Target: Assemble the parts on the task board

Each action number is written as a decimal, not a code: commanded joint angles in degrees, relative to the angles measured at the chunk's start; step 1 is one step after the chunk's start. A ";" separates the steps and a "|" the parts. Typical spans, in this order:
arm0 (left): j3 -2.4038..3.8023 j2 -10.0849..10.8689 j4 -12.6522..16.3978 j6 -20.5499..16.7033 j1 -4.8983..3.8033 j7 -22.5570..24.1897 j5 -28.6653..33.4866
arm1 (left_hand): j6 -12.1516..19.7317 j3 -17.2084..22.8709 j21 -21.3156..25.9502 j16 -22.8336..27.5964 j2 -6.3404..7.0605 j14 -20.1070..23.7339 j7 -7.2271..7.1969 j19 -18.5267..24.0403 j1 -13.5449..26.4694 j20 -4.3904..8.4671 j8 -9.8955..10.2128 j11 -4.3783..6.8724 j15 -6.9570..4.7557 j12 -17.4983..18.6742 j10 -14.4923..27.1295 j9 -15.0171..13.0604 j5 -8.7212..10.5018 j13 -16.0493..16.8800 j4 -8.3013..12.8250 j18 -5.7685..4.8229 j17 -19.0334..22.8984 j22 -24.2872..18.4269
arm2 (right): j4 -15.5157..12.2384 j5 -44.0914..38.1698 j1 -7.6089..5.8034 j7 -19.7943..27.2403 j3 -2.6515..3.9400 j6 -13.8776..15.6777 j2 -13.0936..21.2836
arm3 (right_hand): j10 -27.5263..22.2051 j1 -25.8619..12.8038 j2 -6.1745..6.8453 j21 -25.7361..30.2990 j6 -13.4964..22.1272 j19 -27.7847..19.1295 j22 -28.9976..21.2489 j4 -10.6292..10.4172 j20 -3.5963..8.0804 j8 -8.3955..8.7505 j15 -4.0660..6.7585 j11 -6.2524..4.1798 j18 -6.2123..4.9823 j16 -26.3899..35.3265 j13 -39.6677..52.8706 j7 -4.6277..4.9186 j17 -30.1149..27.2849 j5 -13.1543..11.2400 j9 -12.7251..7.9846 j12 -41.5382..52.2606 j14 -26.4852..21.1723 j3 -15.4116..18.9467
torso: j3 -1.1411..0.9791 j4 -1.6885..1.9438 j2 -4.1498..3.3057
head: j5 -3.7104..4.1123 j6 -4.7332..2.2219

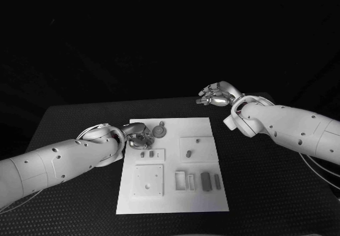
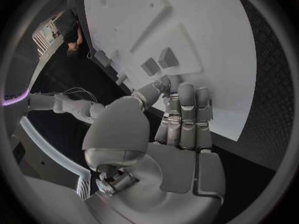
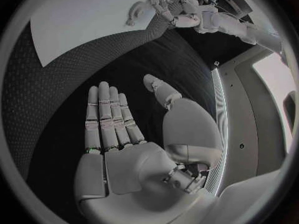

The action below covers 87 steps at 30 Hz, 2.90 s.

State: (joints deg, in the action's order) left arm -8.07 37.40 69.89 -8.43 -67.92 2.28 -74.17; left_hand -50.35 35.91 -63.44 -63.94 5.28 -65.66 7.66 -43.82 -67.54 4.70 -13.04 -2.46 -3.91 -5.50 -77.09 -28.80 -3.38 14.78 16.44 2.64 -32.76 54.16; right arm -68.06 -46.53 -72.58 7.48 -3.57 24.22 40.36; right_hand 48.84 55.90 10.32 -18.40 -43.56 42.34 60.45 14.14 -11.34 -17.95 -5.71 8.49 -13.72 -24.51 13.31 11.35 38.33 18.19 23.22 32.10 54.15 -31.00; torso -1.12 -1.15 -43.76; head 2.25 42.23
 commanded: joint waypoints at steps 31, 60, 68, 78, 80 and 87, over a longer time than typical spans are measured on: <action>1.64 2.99 -4.38 -4.59 -0.10 4.07 10.80 | -2.37 -0.18 0.10 -1.77 1.69 1.24 0.26 0.41 -1.95 4.50 -2.84 -0.05 0.16 0.96 -0.18 -0.89 0.37 0.21 -0.16 0.17 -0.51 1.25 | -0.07 -8.28 0.38 -1.19 0.01 -10.76 2.08 | 0.86 4.88 -0.75 0.91 -0.84 0.48 0.19 1.25 -0.60 -1.07 -0.34 0.03 -0.13 0.88 -1.59 0.20 0.00 -1.94 -0.17 -0.49 0.42 -2.56 | 0.01 0.04 0.03 | 0.65 -1.02; 3.50 8.40 3.44 -4.44 -1.41 16.69 56.91 | 0.03 -4.92 11.49 20.46 0.76 9.66 1.73 8.97 6.46 -1.67 -3.25 -4.55 6.65 1.53 9.10 -2.10 0.47 -2.35 -0.19 -1.26 9.77 -3.06 | -9.66 -46.24 3.69 -8.43 -2.74 -10.29 4.80 | 14.72 8.90 2.26 -1.49 -8.14 11.80 2.51 -1.56 2.21 -3.21 3.84 -2.27 -1.28 -1.32 -5.54 -2.62 2.94 -14.16 -0.51 -13.25 11.16 -12.45 | 0.08 0.06 0.02 | 1.00 -2.05; 3.50 8.45 3.27 -4.80 -1.41 16.88 57.86 | -0.02 -5.11 11.58 20.98 0.61 9.20 1.70 8.87 6.51 -1.74 -3.33 -4.46 6.67 1.40 8.88 -2.15 0.47 -2.40 -0.23 -1.15 9.78 -3.05 | -10.95 -49.13 4.39 -9.84 -3.22 -9.88 4.31 | 15.58 9.25 3.25 -1.37 -8.65 11.98 2.73 -2.19 2.27 -3.29 3.89 -2.26 -1.28 -1.05 -5.54 -2.80 3.10 -14.89 -0.55 -14.97 11.41 -13.44 | 0.05 0.04 0.02 | 0.65 -1.78; 3.50 8.51 3.42 -4.78 -1.41 16.78 58.18 | 0.05 -5.17 11.59 21.11 0.60 9.08 1.73 8.83 6.52 -1.75 -3.30 -4.47 6.66 1.42 8.90 -2.14 0.47 -2.44 -0.24 -1.13 9.77 -3.04 | -10.51 -51.64 4.87 -11.15 -3.83 -9.45 3.14 | 15.69 9.27 3.40 -1.33 -8.78 11.97 2.77 -2.31 2.26 -3.33 3.89 -2.23 -1.28 -0.99 -5.54 -2.84 3.13 -14.95 -0.55 -15.26 11.42 -13.58 | 0.01 -0.03 0.00 | 0.47 -1.59; 3.50 8.44 3.44 -4.77 -1.41 16.80 58.19 | 0.12 -5.22 11.60 21.18 0.62 9.02 1.75 8.81 6.56 -1.75 -3.27 -4.49 6.66 1.44 8.94 -2.13 0.48 -2.46 -0.25 -1.12 9.76 -3.03 | -10.28 -51.76 4.97 -11.20 -4.00 -9.48 2.82 | 15.91 9.43 3.69 -1.28 -9.08 12.02 2.80 -2.59 2.27 -3.43 3.90 -2.24 -1.28 -0.93 -5.52 -2.89 3.18 -15.16 -0.52 -15.64 11.47 -14.10 | 0.04 -0.02 -0.02 | 0.49 -1.54; 3.50 8.42 3.33 -4.84 -1.41 16.69 58.31 | 0.28 -5.33 11.62 21.38 0.61 8.86 1.83 8.75 6.59 -1.76 -3.20 -4.52 6.65 1.47 9.00 -2.11 0.47 -2.52 -0.25 -1.08 9.73 -3.01 | -10.10 -52.40 5.59 -11.33 -4.52 -9.52 1.84 | 16.37 9.53 3.69 -1.31 -9.43 12.19 2.91 -2.83 2.32 -3.56 3.95 -2.33 -1.28 -0.95 -5.43 -2.96 3.30 -15.19 -0.48 -16.00 11.65 -14.43 | 0.00 0.00 -0.01 | 0.25 -1.25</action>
State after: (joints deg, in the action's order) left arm -4.61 45.91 73.13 -13.34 -69.27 18.14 -16.55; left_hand -50.36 30.95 -52.04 -42.81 6.19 -56.42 9.51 -35.11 -61.36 3.16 -16.43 -6.97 2.76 -3.99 -68.27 -30.86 -3.15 12.34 16.22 1.25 -23.05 51.15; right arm -78.17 -97.24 -67.46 -3.47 -7.77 15.18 42.40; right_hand 64.86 65.55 13.51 -19.63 -52.60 54.06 63.30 11.27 -9.06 -21.25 -1.84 6.06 -14.66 -25.68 8.04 8.30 41.56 3.11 22.75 16.33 65.42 -45.12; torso -1.10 -1.13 -43.75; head 2.57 40.95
